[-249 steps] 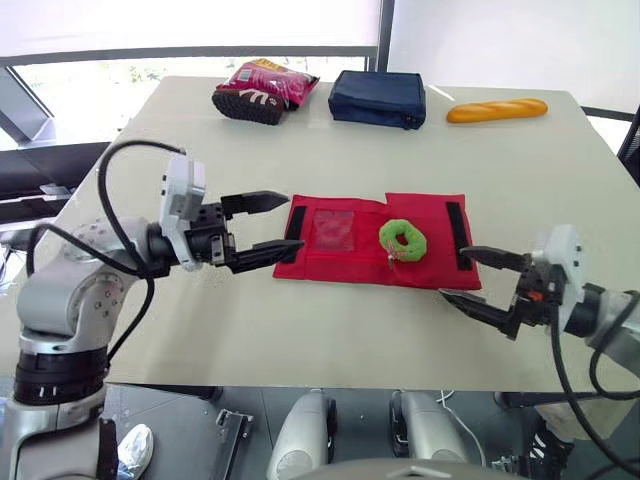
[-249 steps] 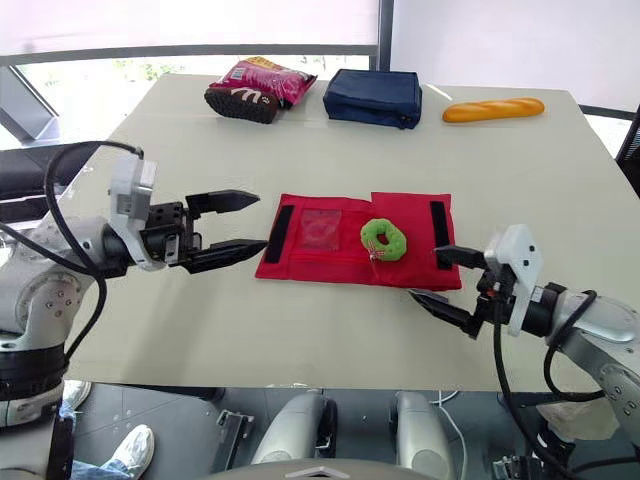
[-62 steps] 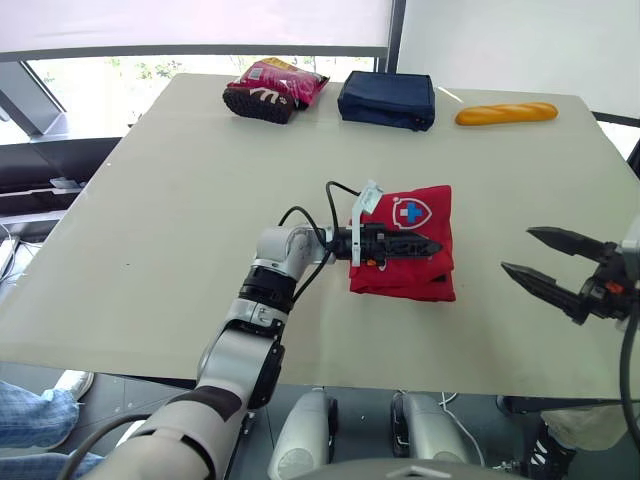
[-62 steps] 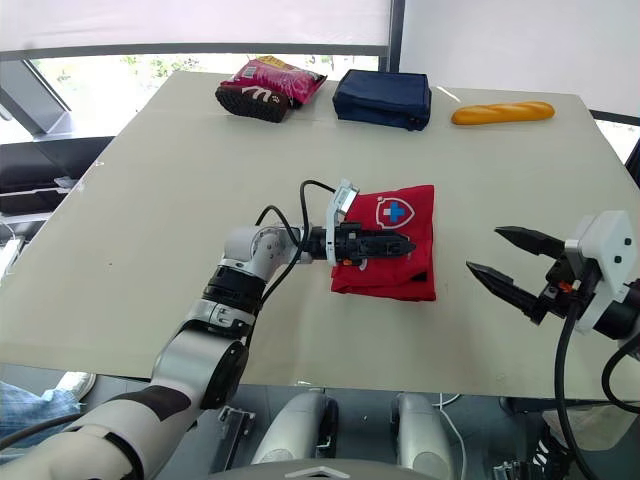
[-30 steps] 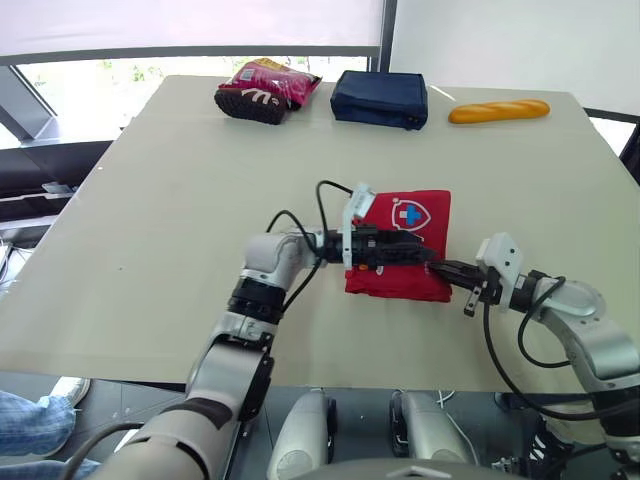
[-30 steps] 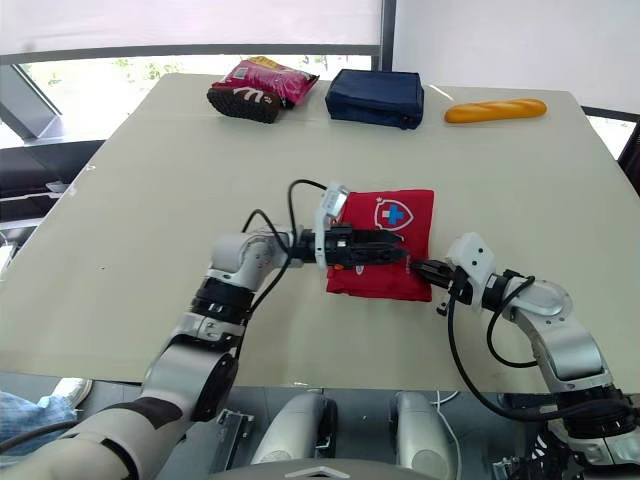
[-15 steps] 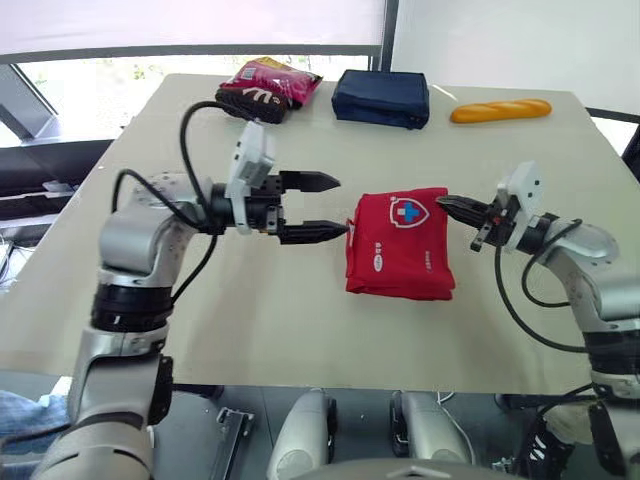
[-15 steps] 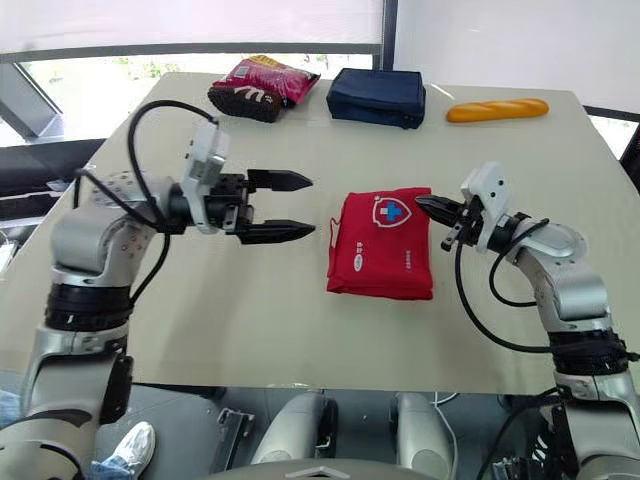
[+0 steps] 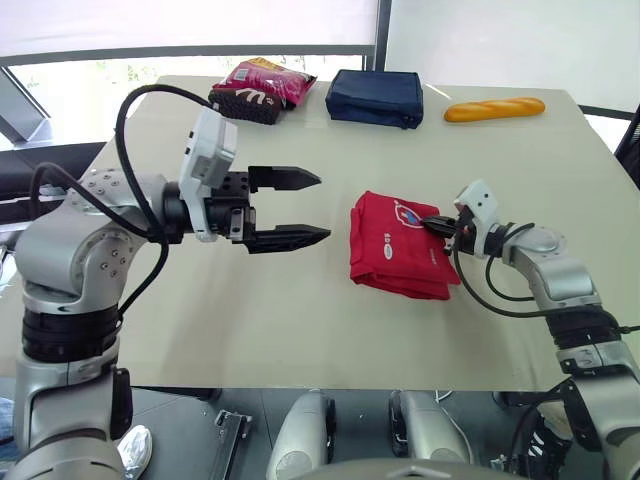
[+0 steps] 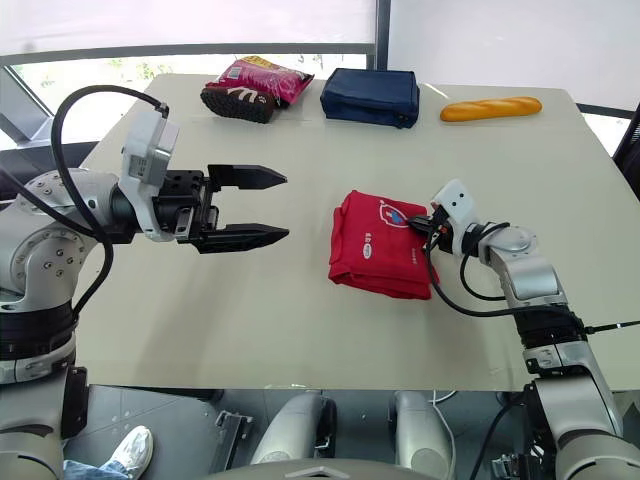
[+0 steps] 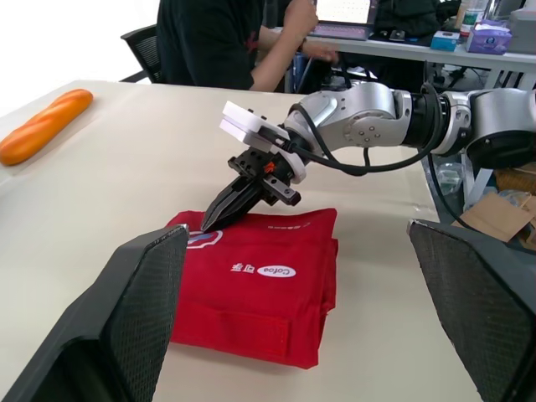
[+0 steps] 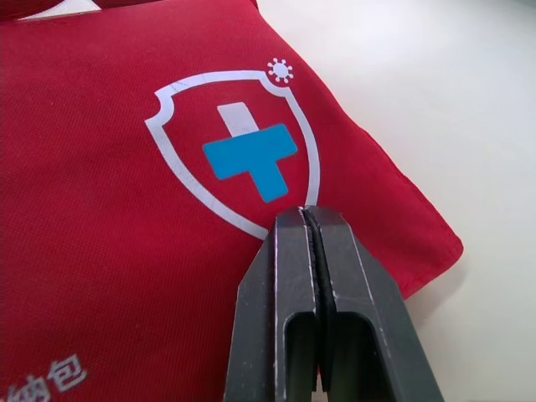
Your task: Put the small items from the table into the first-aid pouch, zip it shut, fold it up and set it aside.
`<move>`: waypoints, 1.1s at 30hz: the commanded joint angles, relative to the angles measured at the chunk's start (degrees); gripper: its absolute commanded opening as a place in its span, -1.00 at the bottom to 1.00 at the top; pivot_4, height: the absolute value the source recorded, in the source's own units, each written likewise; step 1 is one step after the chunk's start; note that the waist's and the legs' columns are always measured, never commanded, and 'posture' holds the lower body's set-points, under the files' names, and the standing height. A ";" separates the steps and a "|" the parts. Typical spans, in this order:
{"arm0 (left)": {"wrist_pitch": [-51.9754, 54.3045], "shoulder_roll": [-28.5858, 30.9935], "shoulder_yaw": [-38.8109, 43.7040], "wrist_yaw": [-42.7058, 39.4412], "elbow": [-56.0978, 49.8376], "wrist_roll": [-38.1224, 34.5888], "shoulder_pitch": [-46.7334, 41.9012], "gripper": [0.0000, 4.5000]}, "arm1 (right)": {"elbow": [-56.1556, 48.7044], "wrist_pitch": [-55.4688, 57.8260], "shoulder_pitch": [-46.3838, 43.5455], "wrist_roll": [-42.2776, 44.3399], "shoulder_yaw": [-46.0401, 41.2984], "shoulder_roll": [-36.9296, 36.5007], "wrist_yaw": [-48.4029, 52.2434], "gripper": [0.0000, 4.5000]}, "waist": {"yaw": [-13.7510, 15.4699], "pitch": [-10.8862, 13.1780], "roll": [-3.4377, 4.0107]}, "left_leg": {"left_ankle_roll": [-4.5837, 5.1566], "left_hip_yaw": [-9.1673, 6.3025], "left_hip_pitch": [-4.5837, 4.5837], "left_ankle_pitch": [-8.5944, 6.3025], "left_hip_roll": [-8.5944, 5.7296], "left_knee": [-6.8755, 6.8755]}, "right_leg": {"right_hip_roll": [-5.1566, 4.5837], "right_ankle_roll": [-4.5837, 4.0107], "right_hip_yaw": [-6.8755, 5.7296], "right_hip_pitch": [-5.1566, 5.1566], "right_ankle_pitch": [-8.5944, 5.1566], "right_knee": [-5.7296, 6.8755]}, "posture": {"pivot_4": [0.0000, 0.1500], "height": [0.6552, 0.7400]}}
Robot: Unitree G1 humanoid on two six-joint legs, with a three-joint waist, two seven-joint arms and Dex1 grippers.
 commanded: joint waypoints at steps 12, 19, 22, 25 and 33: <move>-0.63 5.42 3.09 -0.42 0.87 -2.14 -1.18 1.00 | -14.18 25.74 8.69 17.87 -10.63 -3.53 0.55 0.98 | 0.12 0.03 0.04 | 0.00 0.03 -0.03 0.00 -0.03 0.00 | -0.01 -0.02 0.02 -0.04 -0.04 0.03 | 1.00 0.44; -0.97 6.08 3.17 -1.09 0.87 -2.78 -1.53 1.00 | -16.57 33.06 9.92 20.86 -8.60 -0.79 -1.14 0.98 | -0.03 0.02 0.04 | 0.00 0.11 -0.02 0.00 0.00 0.00 | 0.00 0.04 0.08 -0.07 -0.06 0.03 | 1.00 0.44; -1.56 6.21 3.31 -1.32 1.02 -2.62 -1.19 1.00 | -16.50 35.74 9.51 22.69 -9.41 0.78 -1.96 0.67 | -0.02 0.02 0.04 | 0.00 0.12 -0.02 0.00 0.03 0.00 | 0.03 0.04 0.09 -0.07 -0.06 0.04 | 1.00 0.44; -2.02 6.37 3.70 -1.49 0.94 -2.72 -0.58 1.00 | -17.02 37.53 9.32 24.69 -10.30 1.99 -2.92 -0.02 | -0.06 0.02 0.03 | 0.00 0.13 -0.01 0.00 0.04 0.00 | 0.03 0.04 0.10 -0.07 -0.06 0.03 | 1.00 0.44; -4.56 6.16 4.67 -1.11 1.68 -2.13 0.70 1.00 | -11.87 35.10 5.07 27.70 -19.86 6.67 -12.25 -0.97 | -0.03 0.03 0.04 | 0.00 0.16 -0.01 0.00 0.07 0.00 | 0.06 0.04 0.12 -0.09 -0.07 0.04 | 1.00 0.44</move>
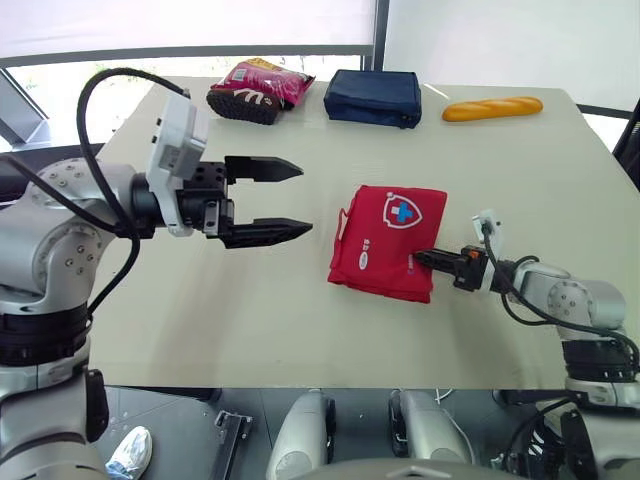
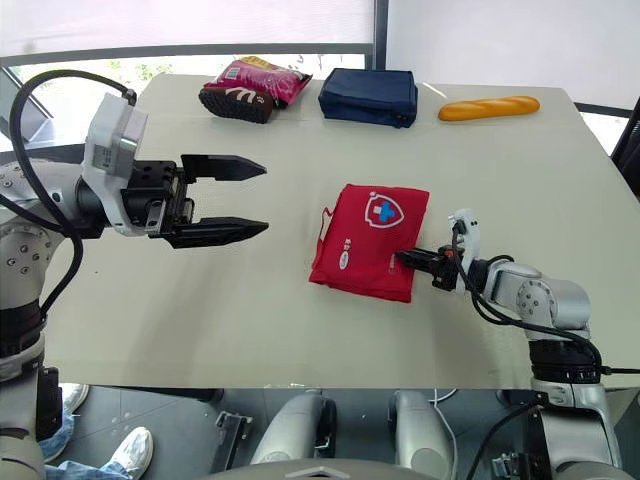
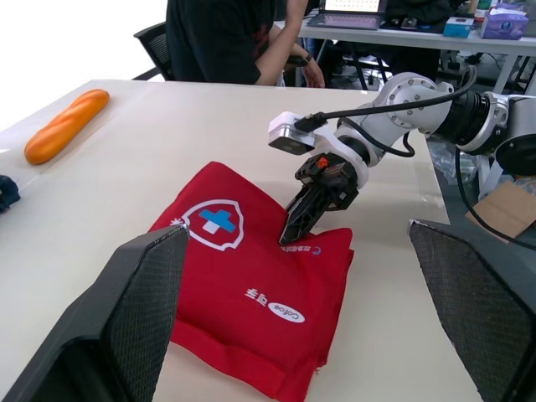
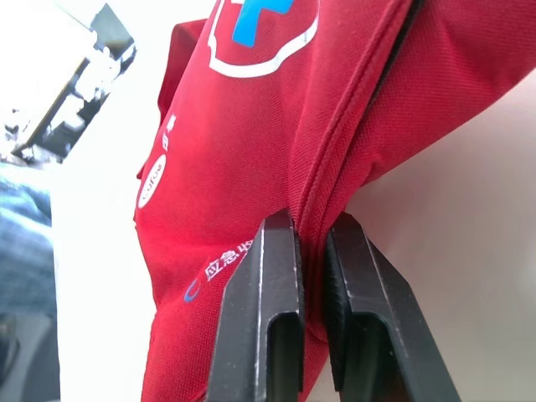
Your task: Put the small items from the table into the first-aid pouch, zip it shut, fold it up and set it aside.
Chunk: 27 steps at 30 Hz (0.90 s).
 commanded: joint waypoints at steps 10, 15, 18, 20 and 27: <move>-5.88 -2.15 2.18 4.86 3.77 1.28 -6.52 1.00 | 30.02 -29.58 -21.17 -4.01 -23.99 2.19 -29.14 -0.97 | 0.00 0.04 0.03 | 0.00 0.08 -0.12 0.00 -0.15 -0.14 | -0.05 -0.02 0.15 -0.08 0.08 -0.18 | 1.00 0.44; -5.74 -2.67 2.15 6.44 3.99 1.35 -7.76 1.00 | 39.39 -36.60 -24.53 -6.20 -26.29 1.41 -35.06 -0.97 | -0.09 0.04 0.03 | -0.09 0.20 -0.04 0.05 -0.17 -0.62 | -0.05 -0.03 0.28 -0.15 0.09 -0.36 | 1.00 0.44; -4.12 -3.58 2.44 8.72 4.60 0.68 -7.86 1.00 | 41.70 -38.27 -24.12 -9.15 -24.38 0.99 -37.19 -0.97 | -0.55 0.04 0.03 | -0.18 0.39 -0.09 0.11 -0.16 -0.85 | -0.05 -0.03 0.45 -0.37 0.10 -0.38 | 1.00 0.44; -3.77 -4.07 2.28 8.97 4.35 0.43 -6.81 1.00 | 41.71 -38.79 -23.38 -10.43 -23.21 0.87 -37.38 -0.97 | -0.58 0.03 0.03 | -0.16 0.43 -0.08 0.10 -0.16 -0.84 | -0.06 -0.03 0.48 -0.36 0.10 -0.37 | 1.00 0.44; -2.60 -4.79 3.54 10.79 1.86 -1.04 -1.09 1.00 | 22.02 -34.71 -12.24 -9.21 -20.13 1.15 -33.51 0.26 | -0.25 0.02 0.03 | -0.11 0.39 -0.12 0.07 -0.16 -0.84 | -0.09 -0.02 0.47 -0.39 0.10 -0.36 | 1.00 0.44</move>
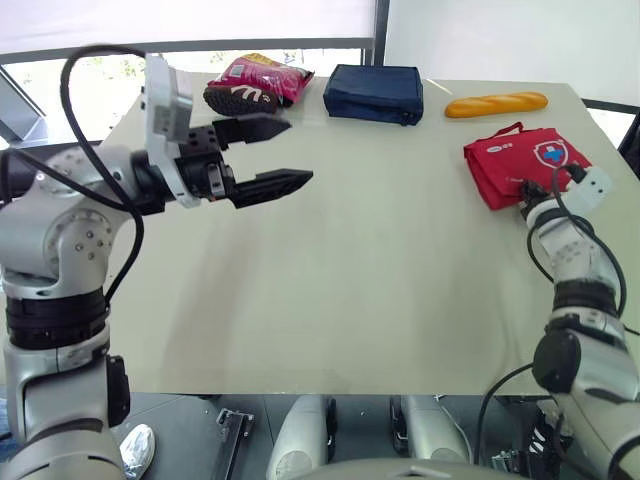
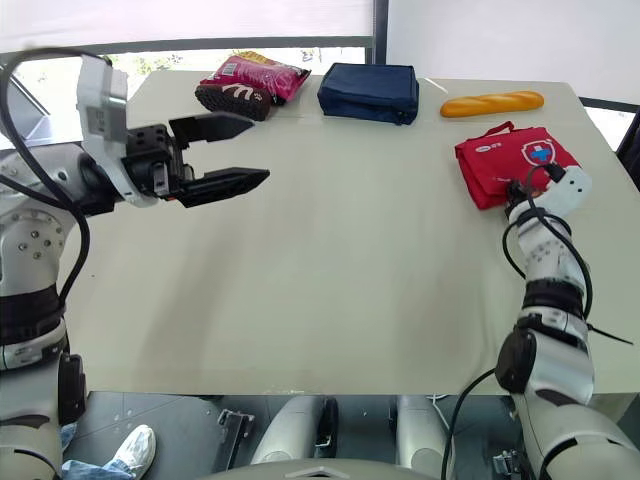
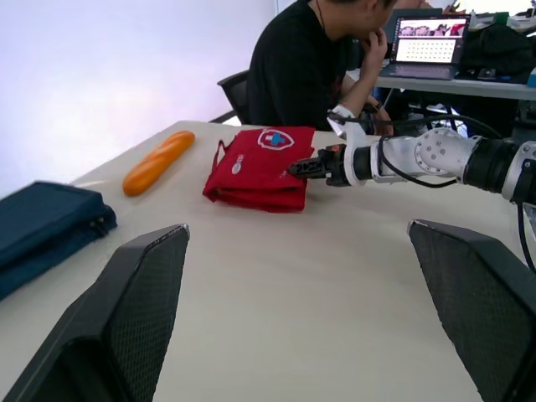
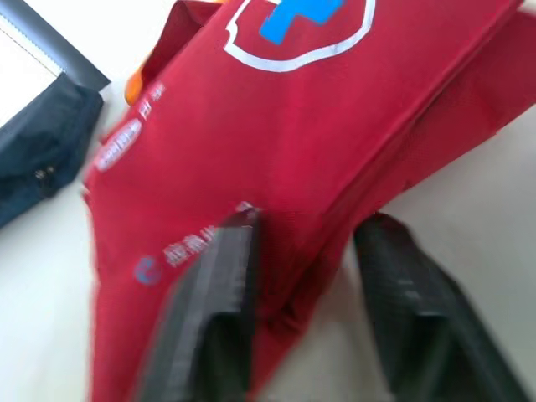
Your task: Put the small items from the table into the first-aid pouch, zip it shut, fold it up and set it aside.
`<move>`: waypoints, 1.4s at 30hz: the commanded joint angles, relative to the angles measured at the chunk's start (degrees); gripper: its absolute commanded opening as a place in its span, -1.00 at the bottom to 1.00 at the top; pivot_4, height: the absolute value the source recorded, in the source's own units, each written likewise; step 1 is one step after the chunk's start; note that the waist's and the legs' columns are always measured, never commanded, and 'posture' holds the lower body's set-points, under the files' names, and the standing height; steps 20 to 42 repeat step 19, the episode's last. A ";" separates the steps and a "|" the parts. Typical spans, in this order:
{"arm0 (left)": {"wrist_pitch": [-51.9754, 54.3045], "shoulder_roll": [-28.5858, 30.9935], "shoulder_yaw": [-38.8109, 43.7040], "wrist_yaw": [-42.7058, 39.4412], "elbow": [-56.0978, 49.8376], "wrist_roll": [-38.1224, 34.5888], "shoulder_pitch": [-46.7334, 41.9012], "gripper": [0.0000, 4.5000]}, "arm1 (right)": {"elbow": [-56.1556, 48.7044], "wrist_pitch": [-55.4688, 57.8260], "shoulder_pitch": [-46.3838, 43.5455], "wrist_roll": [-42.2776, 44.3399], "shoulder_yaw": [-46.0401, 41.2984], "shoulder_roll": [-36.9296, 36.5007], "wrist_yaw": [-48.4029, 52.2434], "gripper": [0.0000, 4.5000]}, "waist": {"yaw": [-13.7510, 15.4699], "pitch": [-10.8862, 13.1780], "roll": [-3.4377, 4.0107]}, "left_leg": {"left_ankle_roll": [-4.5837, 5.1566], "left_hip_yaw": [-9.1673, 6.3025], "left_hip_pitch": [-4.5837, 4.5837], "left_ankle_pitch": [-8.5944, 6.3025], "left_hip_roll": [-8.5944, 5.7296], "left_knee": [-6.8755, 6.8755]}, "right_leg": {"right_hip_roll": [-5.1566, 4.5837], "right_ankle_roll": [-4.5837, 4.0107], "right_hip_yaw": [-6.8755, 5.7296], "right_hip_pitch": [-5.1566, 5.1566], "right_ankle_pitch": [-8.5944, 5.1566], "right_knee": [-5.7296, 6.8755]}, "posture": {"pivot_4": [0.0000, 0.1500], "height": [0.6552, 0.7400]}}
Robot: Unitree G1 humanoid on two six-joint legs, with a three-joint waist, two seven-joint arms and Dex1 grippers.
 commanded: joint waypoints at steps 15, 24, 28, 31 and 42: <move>-10.79 -6.53 12.97 10.35 -12.76 9.55 44.87 1.00 | -39.52 -22.50 51.72 -1.33 5.15 -19.86 51.58 0.99 | 0.17 -0.09 0.13 | 0.10 0.38 0.33 -0.04 0.22 0.14 | 0.00 0.03 0.09 0.15 -0.18 -0.08 | 1.00 0.44; -17.34 -8.20 12.43 10.14 -11.19 13.91 49.77 1.00 | -37.24 -25.78 54.25 -0.37 2.41 -22.02 56.39 0.99 | 0.41 -0.12 -0.07 | 0.09 0.55 1.03 -0.07 0.28 0.12 | -0.09 0.05 0.06 0.72 -0.20 -0.09 | 1.00 0.44; -17.34 -8.20 12.43 10.14 -11.19 13.91 49.77 1.00 | -37.24 -25.78 54.25 -0.37 2.41 -22.02 56.39 0.99 | 0.41 -0.12 -0.07 | 0.09 0.55 1.03 -0.07 0.28 0.12 | -0.09 0.05 0.06 0.72 -0.20 -0.09 | 1.00 0.44; -17.34 -8.20 12.43 10.14 -11.19 13.91 49.77 1.00 | -37.24 -25.78 54.25 -0.37 2.41 -22.02 56.39 0.99 | 0.41 -0.12 -0.07 | 0.09 0.55 1.03 -0.07 0.28 0.12 | -0.09 0.05 0.06 0.72 -0.20 -0.09 | 1.00 0.44; -17.34 -8.20 12.43 10.14 -11.19 13.91 49.77 1.00 | -37.24 -25.78 54.25 -0.37 2.41 -22.02 56.39 0.99 | 0.41 -0.12 -0.07 | 0.09 0.55 1.03 -0.07 0.28 0.12 | -0.09 0.05 0.06 0.72 -0.20 -0.09 | 1.00 0.44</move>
